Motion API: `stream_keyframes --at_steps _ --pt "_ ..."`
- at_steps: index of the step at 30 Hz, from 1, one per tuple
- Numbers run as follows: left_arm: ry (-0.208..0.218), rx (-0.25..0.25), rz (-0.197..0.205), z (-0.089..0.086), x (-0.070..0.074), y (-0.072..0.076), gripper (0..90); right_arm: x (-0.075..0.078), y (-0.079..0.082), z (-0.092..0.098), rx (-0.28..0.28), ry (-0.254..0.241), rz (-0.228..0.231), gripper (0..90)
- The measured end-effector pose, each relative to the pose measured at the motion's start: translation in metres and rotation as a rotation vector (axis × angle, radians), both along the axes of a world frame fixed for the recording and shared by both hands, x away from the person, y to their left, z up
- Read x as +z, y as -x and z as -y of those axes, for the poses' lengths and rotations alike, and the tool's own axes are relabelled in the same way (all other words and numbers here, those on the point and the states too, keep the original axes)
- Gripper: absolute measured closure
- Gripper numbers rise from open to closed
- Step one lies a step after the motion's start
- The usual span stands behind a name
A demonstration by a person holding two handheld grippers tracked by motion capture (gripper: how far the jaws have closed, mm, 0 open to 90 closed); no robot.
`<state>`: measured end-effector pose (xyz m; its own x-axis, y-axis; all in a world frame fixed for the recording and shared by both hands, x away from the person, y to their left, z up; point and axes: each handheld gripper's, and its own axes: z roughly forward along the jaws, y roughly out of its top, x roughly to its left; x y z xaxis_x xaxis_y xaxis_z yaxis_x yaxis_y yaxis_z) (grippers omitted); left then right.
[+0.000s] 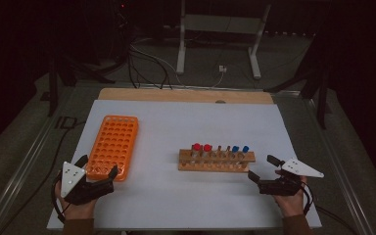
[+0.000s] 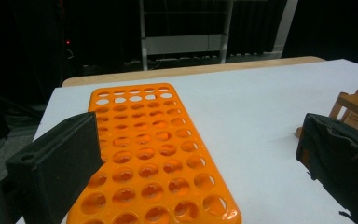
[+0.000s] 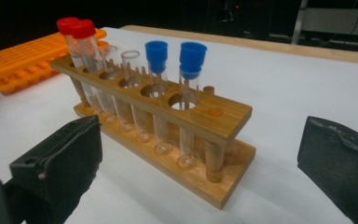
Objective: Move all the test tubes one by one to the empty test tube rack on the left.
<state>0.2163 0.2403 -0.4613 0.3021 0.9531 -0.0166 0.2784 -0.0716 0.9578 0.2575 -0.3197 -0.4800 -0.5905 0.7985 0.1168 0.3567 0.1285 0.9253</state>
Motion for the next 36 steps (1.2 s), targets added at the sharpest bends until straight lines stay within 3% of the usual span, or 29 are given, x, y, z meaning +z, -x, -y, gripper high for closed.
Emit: stream_keyframes --at_steps 9,17,23,31,36 --pt "0.001 0.023 -0.005 -0.001 -0.002 -0.001 0.5 0.0 -0.002 0.0 -0.005 -0.001 -0.007 0.2" --pt "0.006 0.023 -0.012 -0.001 -0.003 -0.001 0.5 0.014 -0.003 0.004 -0.013 -0.064 0.004 2.1" --pt "0.011 0.025 -0.017 -0.001 -0.005 -0.002 0.5 0.024 -0.005 0.001 0.002 -0.045 0.005 5.5" --pt "0.005 0.02 -0.018 0.002 -0.006 -0.003 0.5 0.031 -0.021 -0.011 -0.009 0.0 0.001 27.9" --pt "0.005 0.016 -0.022 0.002 -0.006 -0.003 0.5 0.031 -0.027 -0.022 0.021 0.051 0.012 53.5"
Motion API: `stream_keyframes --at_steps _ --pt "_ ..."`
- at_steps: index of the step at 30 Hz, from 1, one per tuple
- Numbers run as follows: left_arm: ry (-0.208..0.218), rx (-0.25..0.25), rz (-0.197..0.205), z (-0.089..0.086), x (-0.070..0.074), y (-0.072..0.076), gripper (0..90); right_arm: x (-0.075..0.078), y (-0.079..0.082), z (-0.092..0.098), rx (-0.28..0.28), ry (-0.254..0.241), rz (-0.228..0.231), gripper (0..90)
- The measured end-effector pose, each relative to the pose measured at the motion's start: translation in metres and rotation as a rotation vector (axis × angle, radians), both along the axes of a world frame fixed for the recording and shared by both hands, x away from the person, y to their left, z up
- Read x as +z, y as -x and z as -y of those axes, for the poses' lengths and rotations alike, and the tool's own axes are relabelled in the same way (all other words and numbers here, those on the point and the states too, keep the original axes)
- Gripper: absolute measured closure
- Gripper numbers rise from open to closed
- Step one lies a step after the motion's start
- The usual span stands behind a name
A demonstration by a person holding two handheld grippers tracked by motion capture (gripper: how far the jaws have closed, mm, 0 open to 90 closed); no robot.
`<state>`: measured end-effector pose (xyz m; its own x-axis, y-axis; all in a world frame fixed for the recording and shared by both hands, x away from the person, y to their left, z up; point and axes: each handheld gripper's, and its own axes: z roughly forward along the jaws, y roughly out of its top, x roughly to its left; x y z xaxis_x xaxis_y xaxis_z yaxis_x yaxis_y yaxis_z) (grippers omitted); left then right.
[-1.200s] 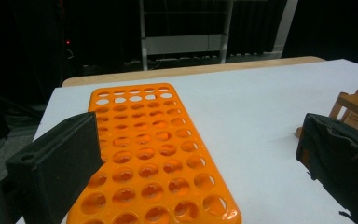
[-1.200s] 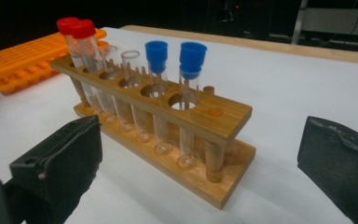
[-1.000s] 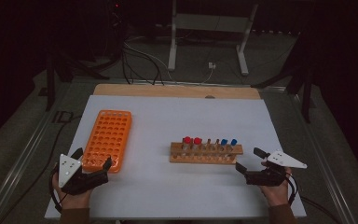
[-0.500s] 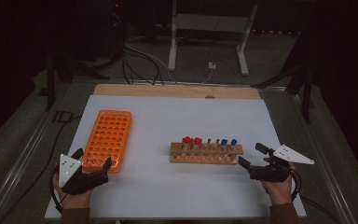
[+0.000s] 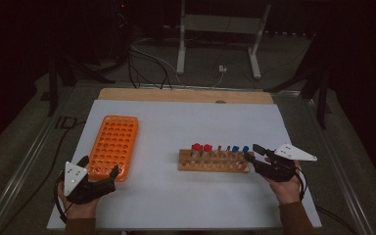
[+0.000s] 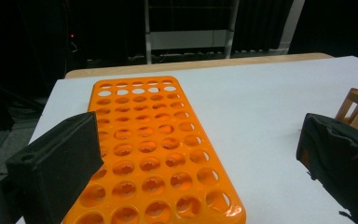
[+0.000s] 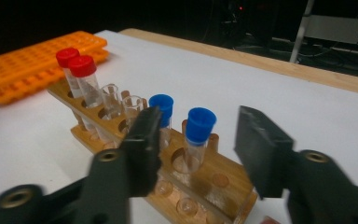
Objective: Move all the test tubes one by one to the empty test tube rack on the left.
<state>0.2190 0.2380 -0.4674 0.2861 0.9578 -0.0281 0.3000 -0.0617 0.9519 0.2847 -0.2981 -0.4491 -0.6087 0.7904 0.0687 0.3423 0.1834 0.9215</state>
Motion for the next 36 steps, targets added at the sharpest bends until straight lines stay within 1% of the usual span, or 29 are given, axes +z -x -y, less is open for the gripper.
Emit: stream_keyframes --at_steps 2,4,6,7,9,10,11,14,17,18,20,22,24,28,29,30,32,34,36 --pt "-0.001 0.0 -0.001 0.0 0.0 0.0 0.5 -0.001 -0.004 -0.004 0.0 0.02 -0.006 58.5" --pt "-0.001 -0.003 0.0 0.001 0.0 0.0 0.5 -0.004 -0.009 -0.007 -0.004 0.03 -0.014 60.7" --pt "-0.002 -0.004 0.001 0.001 0.0 0.0 0.5 -0.007 -0.012 -0.008 0.0 0.029 -0.018 63.9" --pt "-0.002 -0.004 0.001 0.001 0.0 0.0 0.5 -0.007 -0.012 -0.008 0.0 0.029 -0.018 63.9" --pt "-0.001 -0.006 -0.001 0.001 -0.001 -0.001 0.5 -0.008 -0.013 -0.011 0.017 0.018 -0.005 66.2" --pt "-0.003 -0.007 -0.005 0.001 -0.001 -0.001 0.5 -0.007 -0.013 -0.011 0.017 0.018 -0.001 68.4" --pt "-0.003 -0.007 -0.005 0.001 -0.001 -0.001 0.5 -0.007 -0.013 -0.012 0.015 0.018 0.002 72.7" --pt "-0.004 -0.011 -0.005 0.002 -0.001 -0.001 0.5 -0.008 -0.012 -0.013 0.02 0.03 0.012 75.0" --pt "-0.008 -0.012 -0.004 0.002 -0.001 -0.001 0.5 -0.008 -0.011 -0.016 0.024 0.055 0.03 75.4" --pt "-0.008 -0.012 -0.005 0.002 -0.001 -0.001 0.5 -0.008 -0.01 -0.017 0.022 0.069 0.04 75.4" --pt "-0.008 -0.012 -0.006 0.002 -0.001 -0.001 0.5 -0.007 -0.009 -0.02 0.02 0.113 0.07 75.6" --pt "-0.009 -0.012 -0.005 0.002 -0.001 -0.001 0.5 -0.007 -0.008 -0.023 0.023 0.13 0.079 75.5" --pt "-0.009 -0.012 -0.006 0.002 -0.001 -0.001 0.5 -0.007 -0.009 -0.024 0.019 0.125 0.076 75.1" --pt "-0.009 -0.012 -0.005 0.002 -0.001 -0.001 0.5 -0.009 -0.012 -0.02 0.002 0.086 0.05 74.3" --pt "-0.01 -0.012 -0.005 0.002 -0.001 -0.001 0.5 -0.009 -0.012 -0.02 0.002 0.086 0.05 74.3" --pt "-0.01 -0.011 -0.005 0.002 -0.001 -0.001 0.5 -0.009 -0.013 -0.018 0.005 0.077 0.028 73.0" --pt "-0.009 -0.011 -0.005 0.002 -0.001 -0.001 0.5 -0.013 -0.014 -0.017 0.005 0.079 0.009 72.7" --pt "-0.009 -0.013 -0.005 0.002 -0.001 -0.001 0.5 -0.016 -0.015 -0.018 -0.001 0.094 -0.009 73.5" --pt "-0.009 -0.014 -0.004 0.002 0.0 0.0 0.5 -0.018 -0.015 -0.019 -0.001 0.094 -0.014 74.1"
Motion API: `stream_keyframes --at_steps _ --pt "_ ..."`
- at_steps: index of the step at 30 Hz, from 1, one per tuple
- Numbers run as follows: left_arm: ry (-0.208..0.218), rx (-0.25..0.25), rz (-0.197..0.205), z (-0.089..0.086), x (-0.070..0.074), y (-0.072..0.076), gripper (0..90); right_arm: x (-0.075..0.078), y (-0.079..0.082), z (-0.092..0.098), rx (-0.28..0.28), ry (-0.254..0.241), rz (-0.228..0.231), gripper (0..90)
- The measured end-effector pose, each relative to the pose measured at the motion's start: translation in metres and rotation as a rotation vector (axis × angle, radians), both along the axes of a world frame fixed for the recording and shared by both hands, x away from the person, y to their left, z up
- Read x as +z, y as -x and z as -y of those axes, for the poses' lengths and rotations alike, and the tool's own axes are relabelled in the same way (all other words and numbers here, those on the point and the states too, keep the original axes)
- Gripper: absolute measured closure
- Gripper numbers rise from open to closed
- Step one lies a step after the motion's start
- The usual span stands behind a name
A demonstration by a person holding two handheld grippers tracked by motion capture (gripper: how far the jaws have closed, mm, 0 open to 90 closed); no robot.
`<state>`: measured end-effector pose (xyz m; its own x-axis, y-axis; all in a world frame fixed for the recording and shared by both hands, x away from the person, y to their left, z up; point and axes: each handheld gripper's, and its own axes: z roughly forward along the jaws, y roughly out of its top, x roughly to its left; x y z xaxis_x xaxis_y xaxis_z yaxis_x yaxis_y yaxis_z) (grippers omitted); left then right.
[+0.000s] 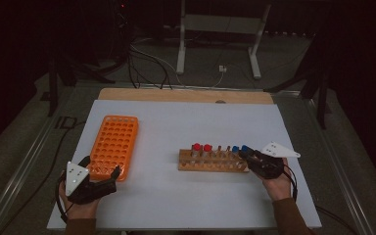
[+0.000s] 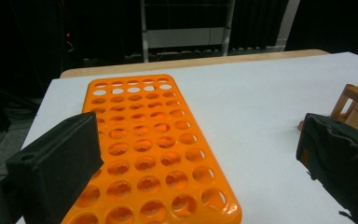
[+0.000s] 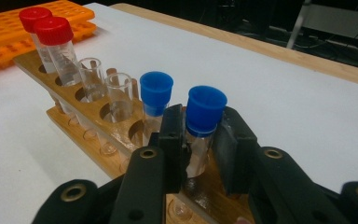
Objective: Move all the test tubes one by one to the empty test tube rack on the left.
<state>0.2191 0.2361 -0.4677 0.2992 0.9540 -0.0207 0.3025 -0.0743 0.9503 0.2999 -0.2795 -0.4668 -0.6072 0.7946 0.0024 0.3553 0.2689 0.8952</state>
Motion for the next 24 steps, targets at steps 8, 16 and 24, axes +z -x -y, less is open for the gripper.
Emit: stream_keyframes --at_steps 8,16,24 --pt "0.0 -0.006 -0.001 0.001 0.0 0.0 0.5 0.002 0.001 0.0 0.0 0.002 -0.005 76.2" --pt "0.005 -0.014 -0.012 0.001 -0.001 -0.002 0.5 0.021 0.006 0.001 -0.01 -0.026 0.023 76.5" --pt "0.026 -0.032 -0.029 0.001 -0.003 -0.004 0.5 0.04 0.01 0.004 0.004 -0.069 0.054 76.5"
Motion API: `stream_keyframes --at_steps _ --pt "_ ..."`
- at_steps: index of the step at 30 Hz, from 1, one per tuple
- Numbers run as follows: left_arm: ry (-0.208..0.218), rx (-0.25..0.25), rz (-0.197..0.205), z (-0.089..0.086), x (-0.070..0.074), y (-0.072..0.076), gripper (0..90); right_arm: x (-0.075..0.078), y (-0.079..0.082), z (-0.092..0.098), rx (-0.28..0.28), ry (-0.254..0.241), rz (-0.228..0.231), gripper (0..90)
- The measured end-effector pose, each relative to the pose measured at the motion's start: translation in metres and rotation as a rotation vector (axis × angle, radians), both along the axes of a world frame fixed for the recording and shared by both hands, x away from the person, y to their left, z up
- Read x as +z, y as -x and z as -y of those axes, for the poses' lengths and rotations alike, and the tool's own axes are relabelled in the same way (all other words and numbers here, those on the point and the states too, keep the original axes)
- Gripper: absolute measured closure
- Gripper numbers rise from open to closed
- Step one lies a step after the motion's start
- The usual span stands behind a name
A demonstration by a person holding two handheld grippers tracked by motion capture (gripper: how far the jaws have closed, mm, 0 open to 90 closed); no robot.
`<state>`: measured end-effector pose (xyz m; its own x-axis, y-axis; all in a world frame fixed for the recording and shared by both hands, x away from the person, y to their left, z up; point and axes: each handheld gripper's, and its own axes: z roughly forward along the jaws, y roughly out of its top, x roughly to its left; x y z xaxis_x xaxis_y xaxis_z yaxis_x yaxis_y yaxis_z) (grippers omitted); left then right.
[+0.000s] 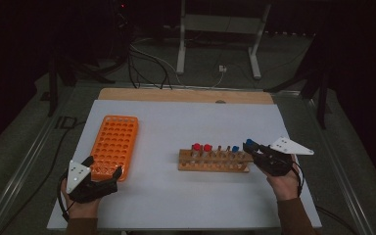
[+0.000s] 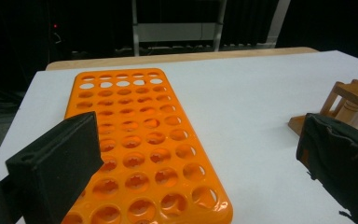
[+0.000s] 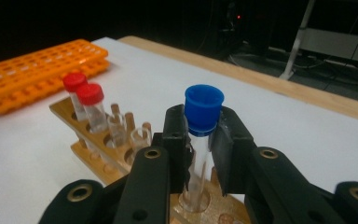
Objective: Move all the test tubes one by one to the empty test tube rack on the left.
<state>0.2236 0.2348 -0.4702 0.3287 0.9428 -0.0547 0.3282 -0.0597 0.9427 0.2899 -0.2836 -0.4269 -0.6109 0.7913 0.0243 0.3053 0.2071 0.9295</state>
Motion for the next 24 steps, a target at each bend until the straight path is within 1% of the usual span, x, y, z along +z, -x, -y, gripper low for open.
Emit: stream_keyframes --at_steps 1,2,4,5,6,8,10,11,12,14,15,16,17,18,20,21,22,23,24 --pt "-0.011 -0.009 0.004 0.002 0.0 0.0 0.5 0.003 0.001 0.001 -0.002 -0.006 0.003 76.5" --pt "-0.011 -0.009 0.004 0.002 0.0 0.0 0.5 0.005 0.001 0.001 -0.003 -0.01 0.008 76.5" --pt "-0.021 -0.017 0.016 0.004 0.0 0.0 0.5 0.011 0.003 0.003 -0.007 -0.015 0.017 76.5" --pt "-0.029 -0.027 0.025 0.005 -0.001 0.0 0.5 0.011 0.003 0.003 -0.007 -0.015 0.017 76.5" --pt "-0.028 -0.034 0.028 0.006 -0.001 0.0 0.5 0.017 0.005 0.004 -0.005 -0.028 0.025 76.5" --pt "-0.031 -0.044 0.034 0.007 -0.002 0.0 0.5 0.021 0.007 0.005 0.0 -0.035 0.029 76.6" --pt "-0.022 -0.043 0.044 0.009 -0.001 0.0 0.5 0.025 0.009 0.004 0.011 -0.043 0.027 76.5" --pt "0.016 -0.042 0.055 0.011 0.001 0.002 0.5 0.026 0.009 0.003 0.019 -0.044 0.025 76.5" --pt "0.033 -0.05 0.057 0.013 0.003 0.003 0.5 0.027 0.009 0.002 0.027 -0.048 0.021 76.5" --pt "0.037 -0.054 0.058 0.016 0.005 0.003 0.5 0.027 0.01 0.001 0.035 -0.053 0.014 76.5" --pt "0.034 -0.059 0.059 0.02 0.007 0.003 0.5 0.027 0.01 0.0 0.043 -0.052 0.009 76.5" --pt "0.026 -0.069 0.059 0.024 0.01 0.002 0.5 0.026 0.009 -0.003 0.061 -0.053 -0.007 76.5" --pt "0.019 -0.078 0.058 0.029 0.013 0.002 0.5 0.026 0.009 -0.003 0.061 -0.053 -0.007 76.5" --pt "0.018 -0.088 0.061 0.033 0.016 0.001 0.5 0.025 0.01 -0.008 0.082 -0.055 -0.017 76.5" --pt "0.017 -0.116 0.064 0.042 0.022 -0.001 0.5 0.025 0.01 -0.011 0.091 -0.054 -0.02 76.5" --pt "0.013 -0.126 0.065 0.046 0.024 -0.002 0.5 0.024 0.011 -0.017 0.115 -0.058 -0.032 76.5" --pt "0.016 -0.136 0.065 0.05 0.027 -0.003 0.5 0.024 0.011 -0.017 0.115 -0.058 -0.032 76.5" --pt "0.023 -0.147 0.067 0.054 0.029 -0.005 0.5 0.023 0.011 -0.02 0.129 -0.062 -0.035 76.5" --pt "0.03 -0.156 0.066 0.059 0.031 -0.006 0.5 0.022 0.012 -0.028 0.152 -0.058 -0.038 76.5"
